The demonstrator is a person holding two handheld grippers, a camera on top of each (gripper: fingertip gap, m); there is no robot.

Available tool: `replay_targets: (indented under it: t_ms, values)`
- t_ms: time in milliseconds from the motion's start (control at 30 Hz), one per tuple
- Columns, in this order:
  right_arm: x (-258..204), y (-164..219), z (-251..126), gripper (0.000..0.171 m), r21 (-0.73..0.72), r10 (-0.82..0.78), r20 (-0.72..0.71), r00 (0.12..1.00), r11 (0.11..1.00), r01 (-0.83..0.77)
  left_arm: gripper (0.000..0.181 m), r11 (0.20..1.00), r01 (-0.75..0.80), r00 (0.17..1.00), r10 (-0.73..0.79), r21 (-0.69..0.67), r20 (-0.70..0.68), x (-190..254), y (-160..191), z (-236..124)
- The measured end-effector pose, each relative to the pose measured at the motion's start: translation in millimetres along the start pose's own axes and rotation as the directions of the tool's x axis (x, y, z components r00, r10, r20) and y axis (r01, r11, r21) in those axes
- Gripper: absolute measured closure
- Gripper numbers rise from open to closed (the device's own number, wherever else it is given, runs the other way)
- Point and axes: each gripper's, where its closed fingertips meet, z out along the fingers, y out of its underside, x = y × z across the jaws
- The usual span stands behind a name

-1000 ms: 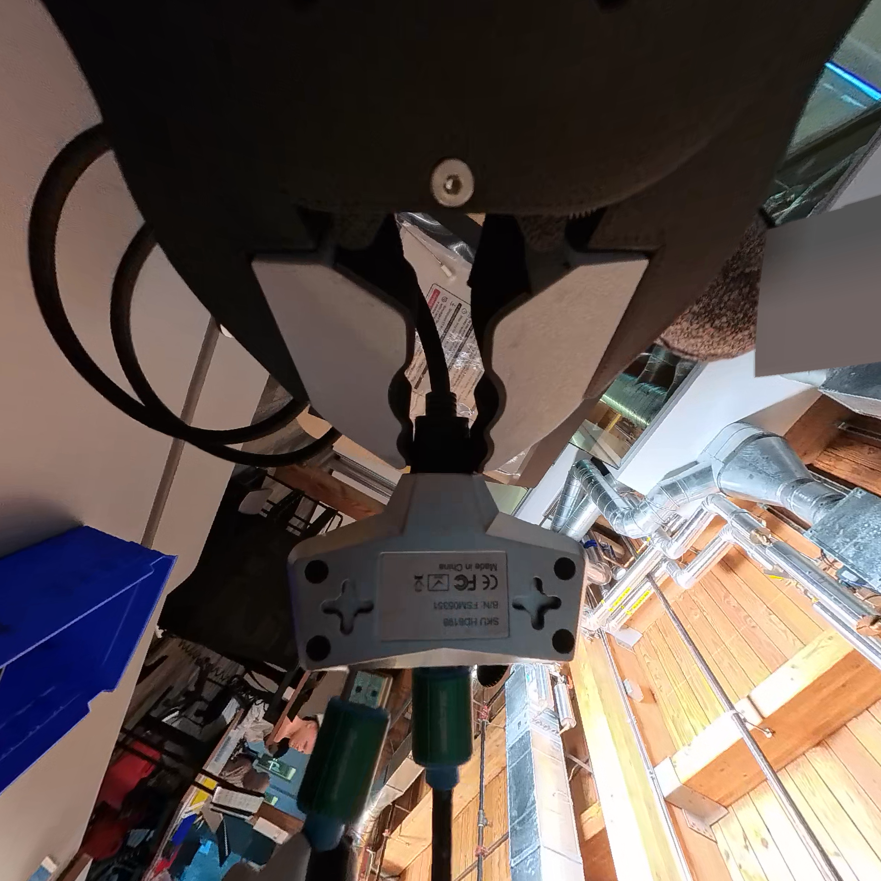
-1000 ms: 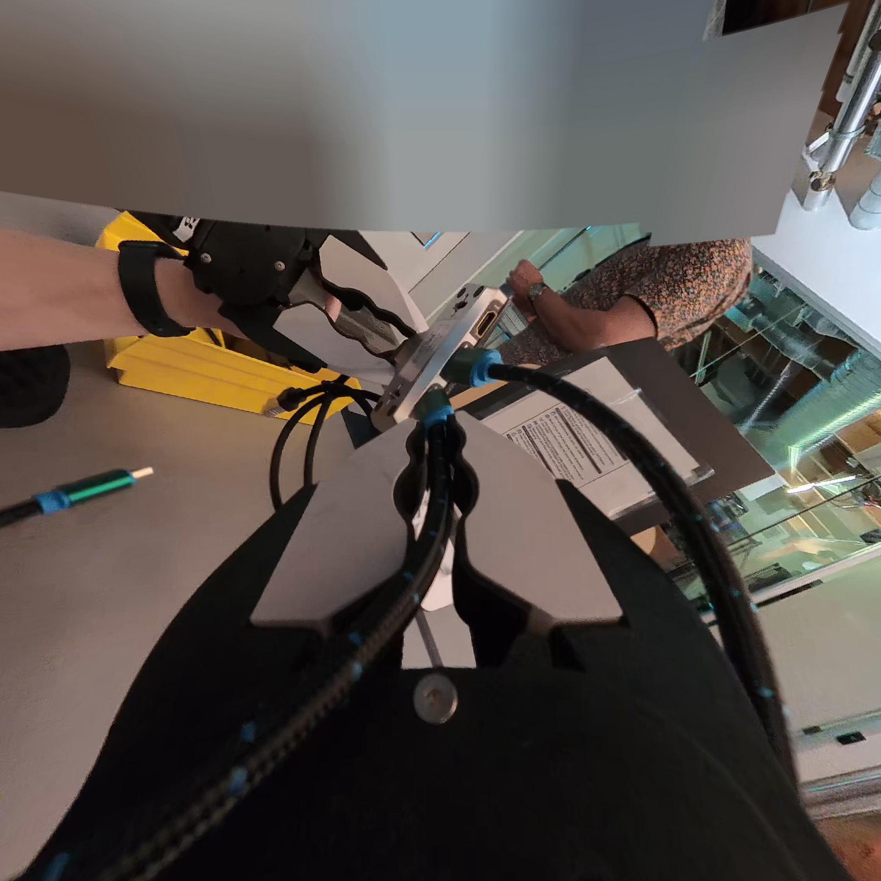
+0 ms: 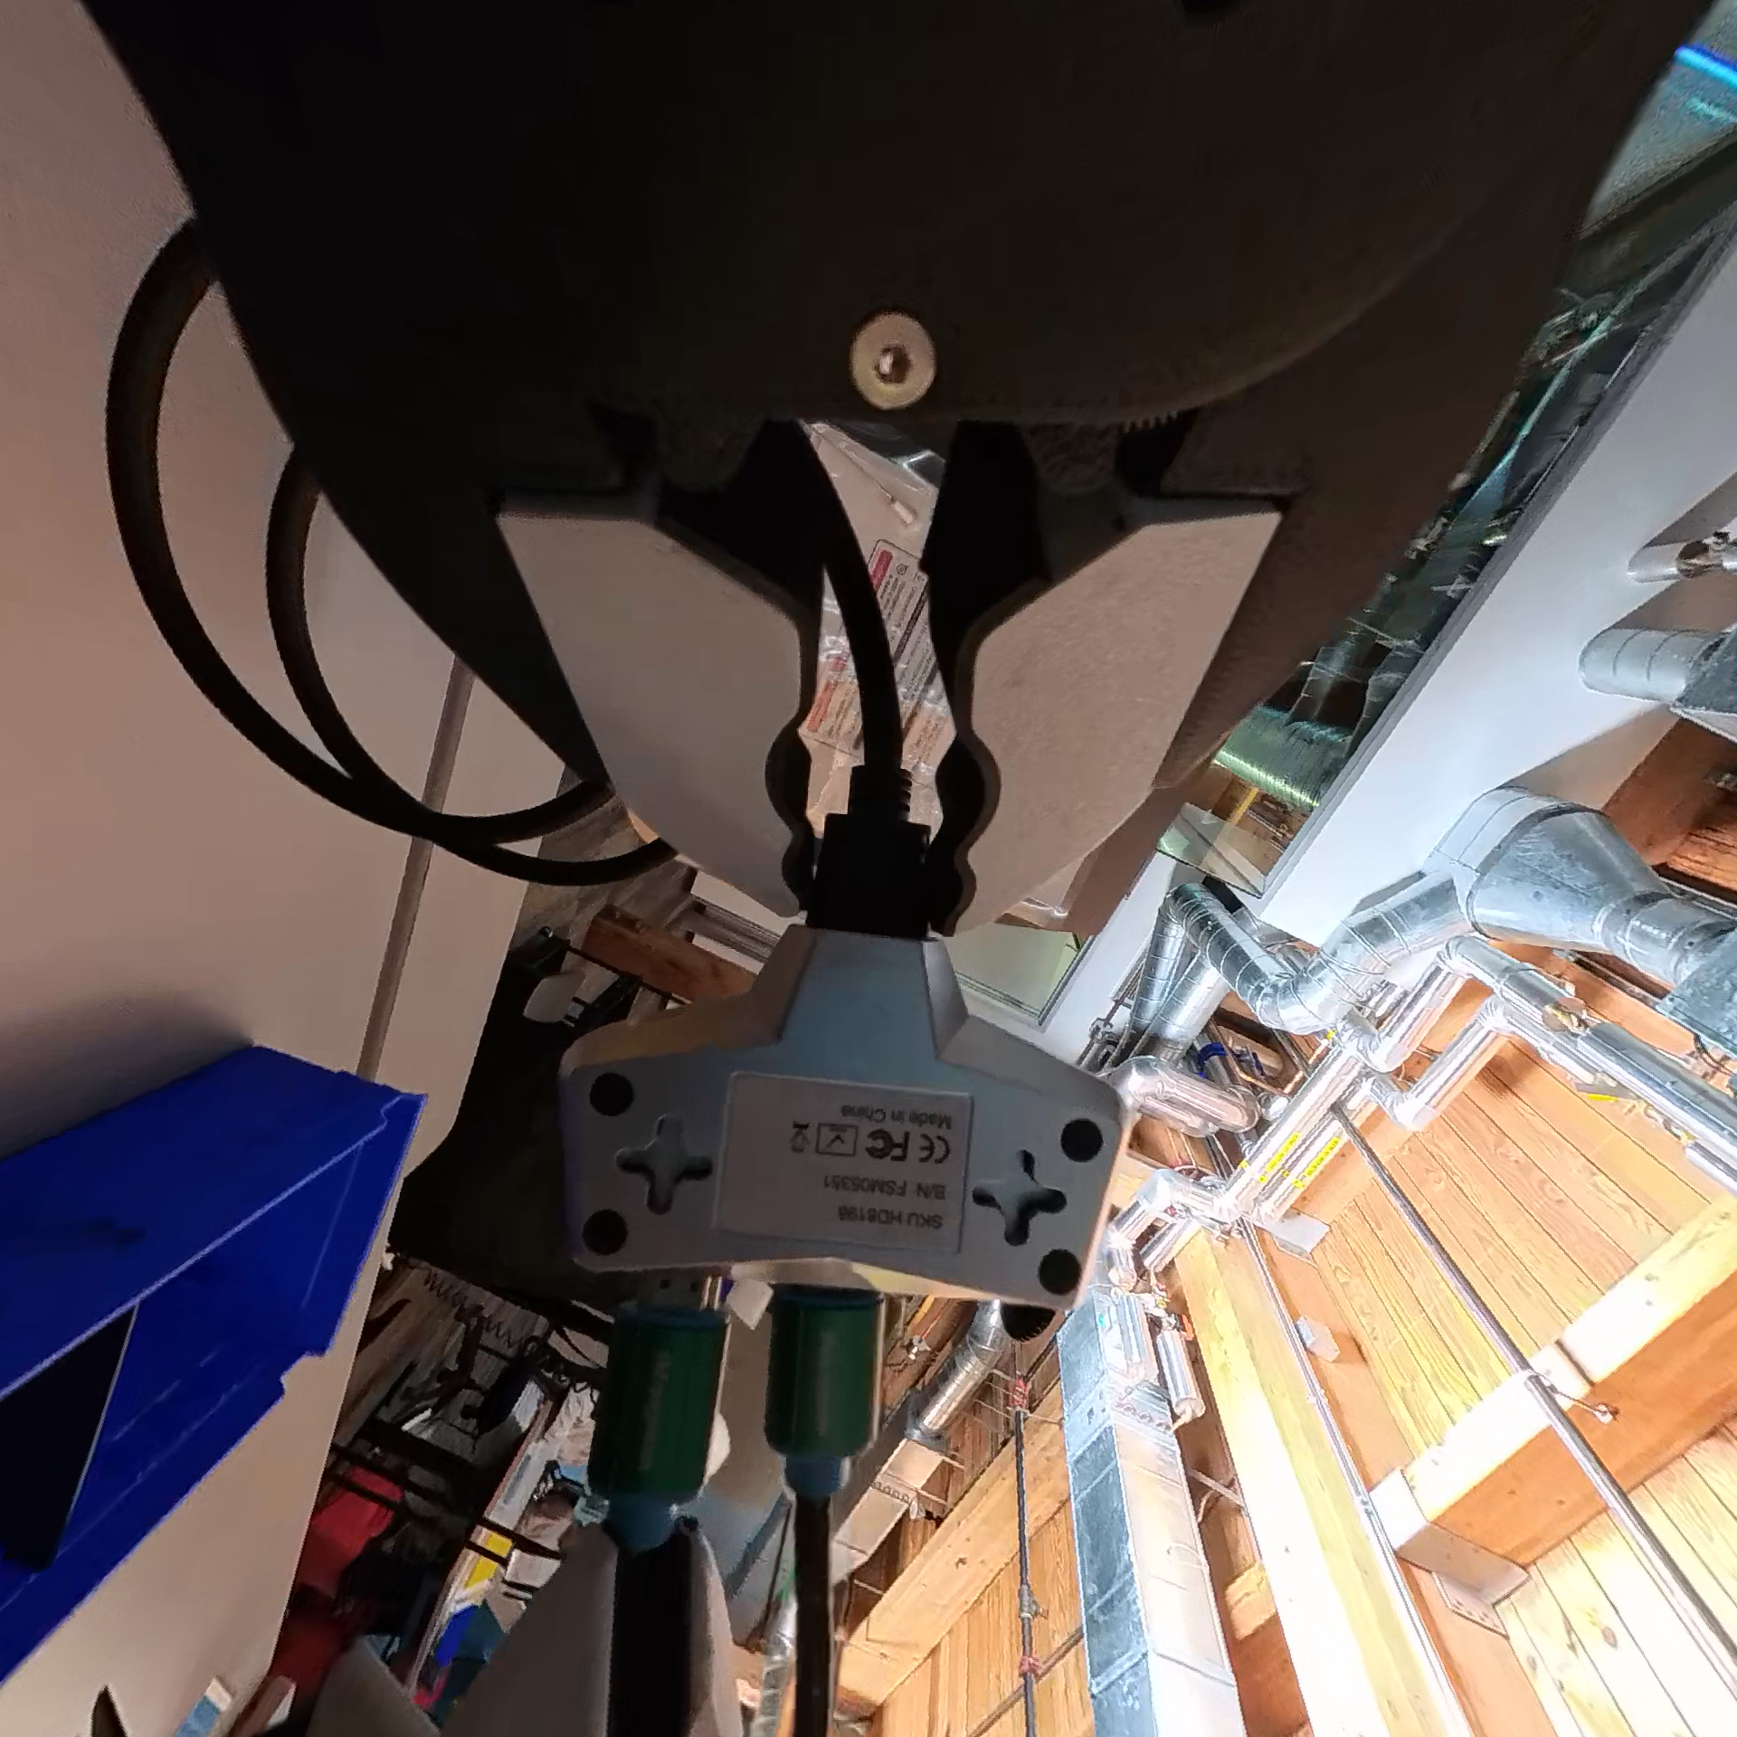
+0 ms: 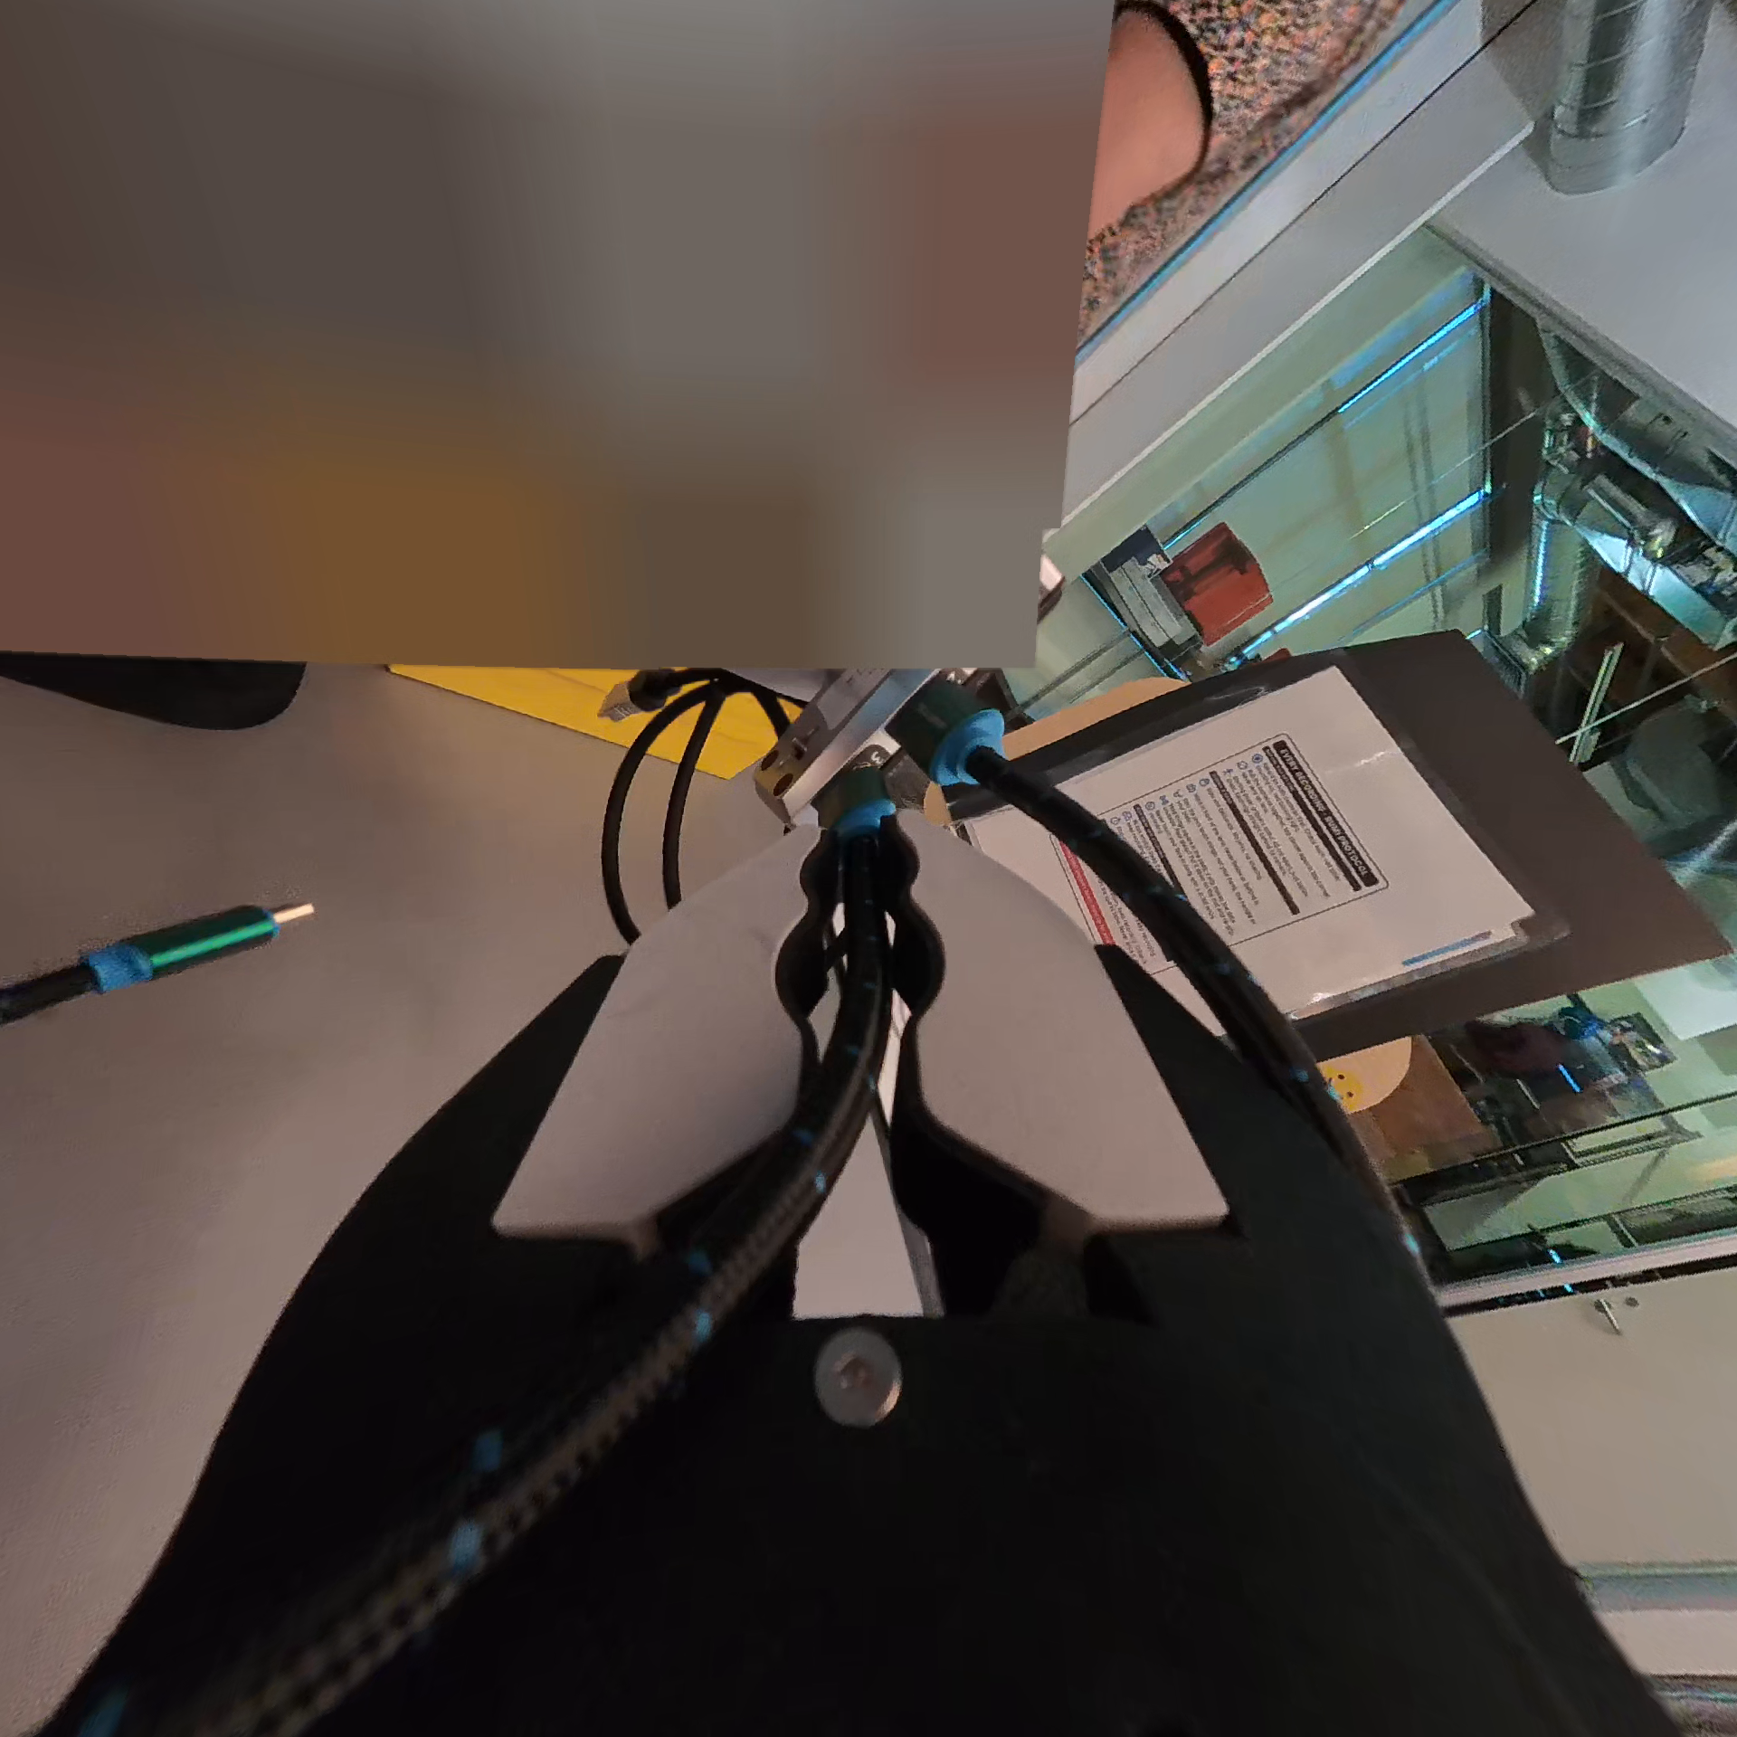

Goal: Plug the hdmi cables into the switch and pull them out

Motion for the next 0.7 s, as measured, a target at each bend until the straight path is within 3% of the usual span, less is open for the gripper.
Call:
replay_targets:
  t_ms: [167, 433, 600, 700]
  values:
    - [3, 4, -6, 0.162, -0.006, 0.078, 0.029, 0.997, 0.997, -0.078, 0.159, 1.000, -0.007, 1.000, 0.007, 0.005, -0.008, 4, -7, 2]
    - [1, -14, -16, 0.163, 0.128, 0.163, 0.117, 0.980, 0.976, -0.177, 0.159, 0.996, 0.031, 0.999, -0.032, 0.089, 0.005, 0, -21, -1]
    - [5, -15, -13, 0.163, 0.107, 0.116, 0.033, 0.993, 0.987, -0.119, 0.158, 0.996, 0.033, 0.997, -0.039, 0.085, 0.065, -8, -20, -1]
    - [12, -23, -15, 0.163, 0.174, 0.120, -0.007, 0.993, 0.978, -0.117, 0.159, 0.995, 0.025, 0.993, -0.035, 0.094, 0.112, -17, -25, -3]
